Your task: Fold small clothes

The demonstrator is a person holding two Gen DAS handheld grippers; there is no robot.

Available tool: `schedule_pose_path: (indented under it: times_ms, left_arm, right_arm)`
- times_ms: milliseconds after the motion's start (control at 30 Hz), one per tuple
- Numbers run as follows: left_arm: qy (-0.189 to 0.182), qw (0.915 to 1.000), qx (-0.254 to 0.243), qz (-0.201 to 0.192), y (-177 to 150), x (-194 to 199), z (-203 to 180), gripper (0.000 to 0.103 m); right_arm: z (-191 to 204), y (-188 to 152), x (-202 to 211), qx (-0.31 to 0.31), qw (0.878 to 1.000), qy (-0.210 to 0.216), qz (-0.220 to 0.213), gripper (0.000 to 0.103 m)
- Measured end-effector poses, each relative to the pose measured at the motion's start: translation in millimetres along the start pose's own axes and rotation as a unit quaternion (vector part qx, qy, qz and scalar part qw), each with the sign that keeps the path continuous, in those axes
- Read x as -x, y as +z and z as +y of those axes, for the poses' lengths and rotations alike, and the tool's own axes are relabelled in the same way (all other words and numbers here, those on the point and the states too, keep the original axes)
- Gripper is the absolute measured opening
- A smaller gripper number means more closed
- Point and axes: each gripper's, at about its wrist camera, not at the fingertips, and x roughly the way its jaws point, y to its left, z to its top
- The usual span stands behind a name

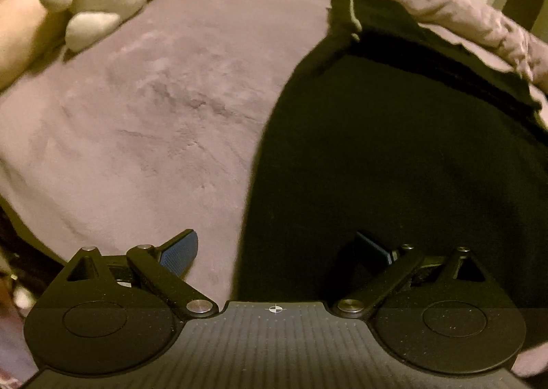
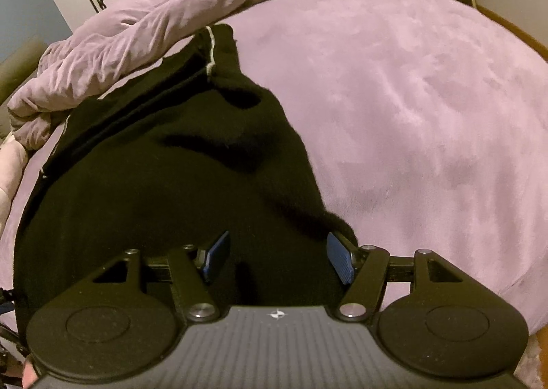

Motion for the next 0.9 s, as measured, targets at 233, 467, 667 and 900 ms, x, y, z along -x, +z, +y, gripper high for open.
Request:
schedule_pose_path:
  times_ms: [233, 467, 667, 900]
  left_arm:
    - [-0.019, 0.9996, 0.022, 0.007, 9.1, -16.9, 5.9, 0.100]
    - [-0.037, 0.9992, 0.003, 0.011, 9.1, -16.3, 6.3, 0.097]
    - [-0.010, 0.9997, -0.007, 0.023, 14.0, -14.7, -0.9, 0.083]
    - [0.002, 0.9991, -0.022, 0.036, 22.9, -13.9, -14.7, 0.055]
  right_arm:
    - [-10.3, 4.8, 6.2, -0.012, 1.000, -0.006, -0.010, 0.064]
    - [-20.7, 13.2, -18.2, -0.024, 1.000, 0.003, 0.016, 0.066]
    - [-11.3, 11.0, -36.4, 0.015, 0.999, -0.004, 0.036, 0.068]
    - [-20.6, 12.1, -27.8, 0.025, 0.999, 0.003, 0.041, 0.016]
